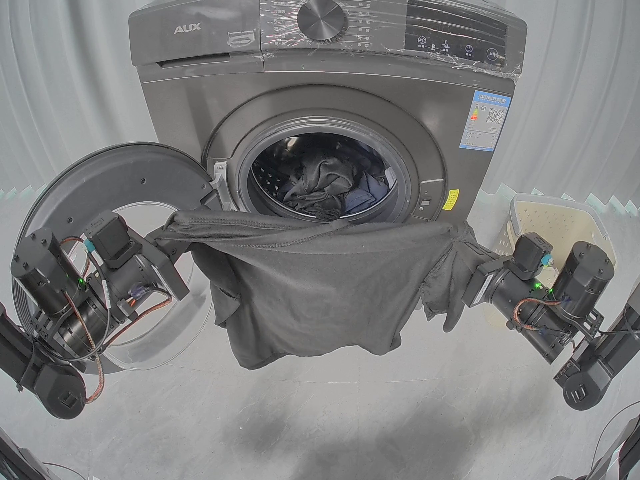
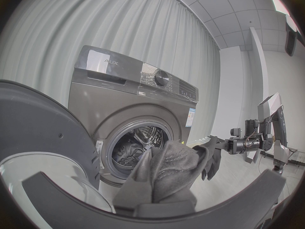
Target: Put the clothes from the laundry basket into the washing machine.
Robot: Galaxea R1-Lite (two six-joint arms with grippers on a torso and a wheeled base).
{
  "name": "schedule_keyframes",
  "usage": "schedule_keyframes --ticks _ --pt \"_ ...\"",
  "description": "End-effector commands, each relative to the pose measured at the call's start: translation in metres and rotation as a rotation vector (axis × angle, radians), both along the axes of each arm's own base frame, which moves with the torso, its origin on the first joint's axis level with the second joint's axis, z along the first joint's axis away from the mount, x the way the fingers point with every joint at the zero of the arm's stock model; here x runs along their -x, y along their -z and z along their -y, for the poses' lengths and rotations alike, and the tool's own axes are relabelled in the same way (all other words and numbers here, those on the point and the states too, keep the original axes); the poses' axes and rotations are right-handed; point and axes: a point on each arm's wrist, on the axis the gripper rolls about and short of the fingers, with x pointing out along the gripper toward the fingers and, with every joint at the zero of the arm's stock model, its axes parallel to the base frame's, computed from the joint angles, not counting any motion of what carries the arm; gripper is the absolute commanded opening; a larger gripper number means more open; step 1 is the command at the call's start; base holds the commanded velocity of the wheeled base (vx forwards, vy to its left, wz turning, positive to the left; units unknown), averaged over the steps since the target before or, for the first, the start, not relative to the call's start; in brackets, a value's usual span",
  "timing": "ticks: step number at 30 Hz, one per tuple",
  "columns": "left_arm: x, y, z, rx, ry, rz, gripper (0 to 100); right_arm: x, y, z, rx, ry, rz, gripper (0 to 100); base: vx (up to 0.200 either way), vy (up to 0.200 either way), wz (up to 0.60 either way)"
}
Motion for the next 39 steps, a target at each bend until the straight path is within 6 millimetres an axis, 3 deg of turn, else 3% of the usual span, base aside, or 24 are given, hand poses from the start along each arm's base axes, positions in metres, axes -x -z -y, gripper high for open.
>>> schedule_keyframes --ticks 1,16,18,21,26,32,39 --pt "0.001 -0.003 -0.001 0.004 -0.003 0.010 0 0.001 -0.001 0.002 -0.001 0.004 0.002 0 0.000 0.000 0.00" --pt "0.000 0.000 0.000 0.000 -0.002 0.000 0 0.002 0.000 0.002 0.000 0.004 -0.003 0 0.000 0.000 0.00" --pt "-0.002 0.005 0.001 -0.006 0.003 -0.021 0 0.006 0.007 -0.001 0.011 -0.013 -0.033 0 0.000 0.000 0.00" --pt "-0.004 0.008 0.004 -0.012 0.012 -0.027 0 0.013 0.012 -0.011 0.018 -0.058 -0.055 0 0.000 0.000 0.00" --pt "-0.009 -0.006 0.017 0.040 0.053 0.011 0 0.025 0.014 -0.032 0.010 -0.133 -0.067 0 0.000 0.000 0.00" --pt "-0.024 -0.010 0.054 0.069 0.100 0.040 0 0.029 0.028 -0.065 0.025 -0.232 -0.098 0 0.000 0.000 0.00" --pt "-0.030 0.004 0.066 0.053 0.102 0.000 0 0.043 0.049 -0.091 0.050 -0.308 -0.166 0 0.000 0.000 0.00"
